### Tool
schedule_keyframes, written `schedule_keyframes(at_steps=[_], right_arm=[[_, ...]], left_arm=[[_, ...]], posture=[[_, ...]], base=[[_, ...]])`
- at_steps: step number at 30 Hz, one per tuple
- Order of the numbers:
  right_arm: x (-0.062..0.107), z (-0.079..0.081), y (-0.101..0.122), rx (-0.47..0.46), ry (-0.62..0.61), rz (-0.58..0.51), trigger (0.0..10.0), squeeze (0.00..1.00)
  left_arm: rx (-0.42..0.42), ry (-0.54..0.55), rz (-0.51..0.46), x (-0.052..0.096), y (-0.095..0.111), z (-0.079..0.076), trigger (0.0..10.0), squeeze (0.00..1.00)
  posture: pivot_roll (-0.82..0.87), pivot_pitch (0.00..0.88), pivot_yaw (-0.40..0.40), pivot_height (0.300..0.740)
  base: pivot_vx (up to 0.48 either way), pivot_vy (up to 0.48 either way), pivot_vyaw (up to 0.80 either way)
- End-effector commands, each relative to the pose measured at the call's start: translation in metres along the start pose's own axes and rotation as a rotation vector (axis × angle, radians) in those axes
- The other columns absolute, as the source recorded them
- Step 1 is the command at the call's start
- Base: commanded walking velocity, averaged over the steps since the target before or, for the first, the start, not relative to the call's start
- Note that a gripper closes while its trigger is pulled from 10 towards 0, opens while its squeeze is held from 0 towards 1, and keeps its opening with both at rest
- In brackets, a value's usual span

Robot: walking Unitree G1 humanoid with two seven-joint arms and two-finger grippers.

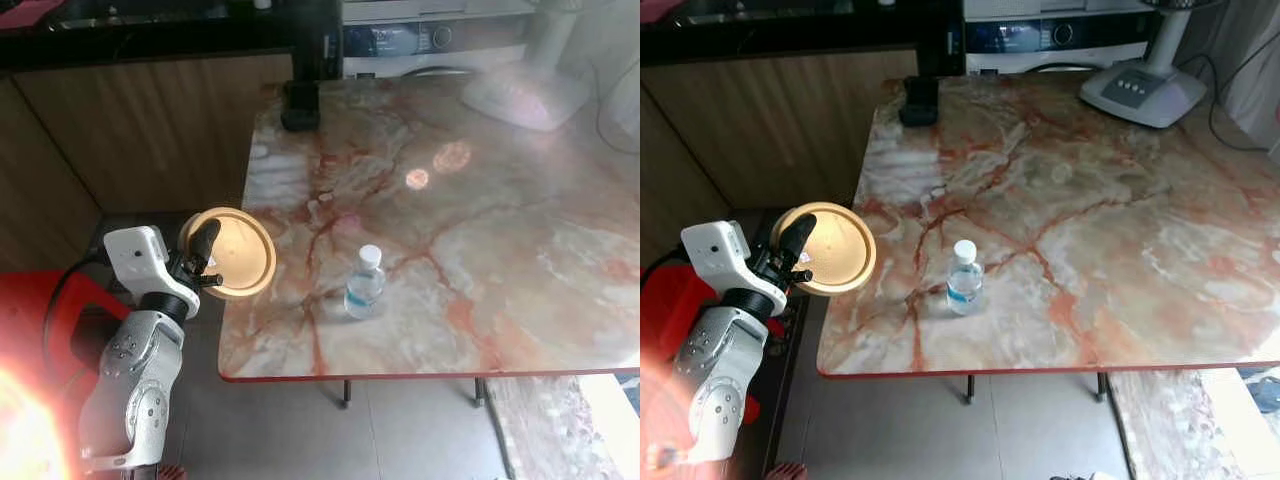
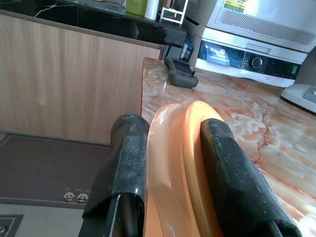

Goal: Restocking fridge

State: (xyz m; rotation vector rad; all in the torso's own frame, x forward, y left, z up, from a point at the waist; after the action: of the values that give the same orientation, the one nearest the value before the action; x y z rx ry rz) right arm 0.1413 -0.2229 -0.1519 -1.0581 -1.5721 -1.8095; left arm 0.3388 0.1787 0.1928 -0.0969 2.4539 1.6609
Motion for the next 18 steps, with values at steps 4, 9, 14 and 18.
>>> schedule_keyframes(at_steps=[4, 9, 14, 18], right_arm=[[0.0012, 0.0007, -0.0048, -0.023, 0.006, 0.011, 10.0, 0.00], [0.0013, 0.0003, -0.0055, -0.029, 0.001, 0.013, 10.0, 0.00], [0.0014, 0.0004, -0.0056, -0.030, 0.001, 0.013, 10.0, 0.00], [0.0014, 0.0007, -0.0053, -0.028, 0.004, 0.011, 10.0, 0.00]], left_arm=[[0.001, 0.010, -0.006, 0.0015, 0.0003, 0.0027, 10.0, 0.00], [0.005, 0.004, -0.004, 0.0015, -0.0004, 0.0019, 10.0, 0.00], [0.004, 0.004, -0.001, 0.0014, -0.0013, 0.0016, 10.0, 0.00], [0.002, 0.005, -0.001, 0.0012, -0.0015, 0.0017, 10.0, 0.00]], posture=[[0.13, 0.095, 0.022, 0.740], [0.12, 0.095, 0.023, 0.740], [0.12, 0.095, 0.023, 0.740], [0.12, 0.094, 0.024, 0.740]], base=[[0.000, 0.000, 0.00], [0.000, 0.000, 0.00], [-0.144, 0.000, 0.00], [-0.292, 0.000, 0.00]])
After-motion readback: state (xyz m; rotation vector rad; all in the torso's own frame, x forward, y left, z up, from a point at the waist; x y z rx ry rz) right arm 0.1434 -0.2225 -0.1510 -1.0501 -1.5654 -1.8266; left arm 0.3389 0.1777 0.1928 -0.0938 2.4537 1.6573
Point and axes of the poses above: a point about 5 cm out from each wrist's last joint towards the gripper, its own x axis pointing back from the gripper into the wrist, its own y axis along the axis of the wrist's last joint, z = x × y, the point moved 6 cm from there along -x, pointing out of the wrist towards the gripper, and after that the axes turned 8 degrees about x, right-handed, at the moved point
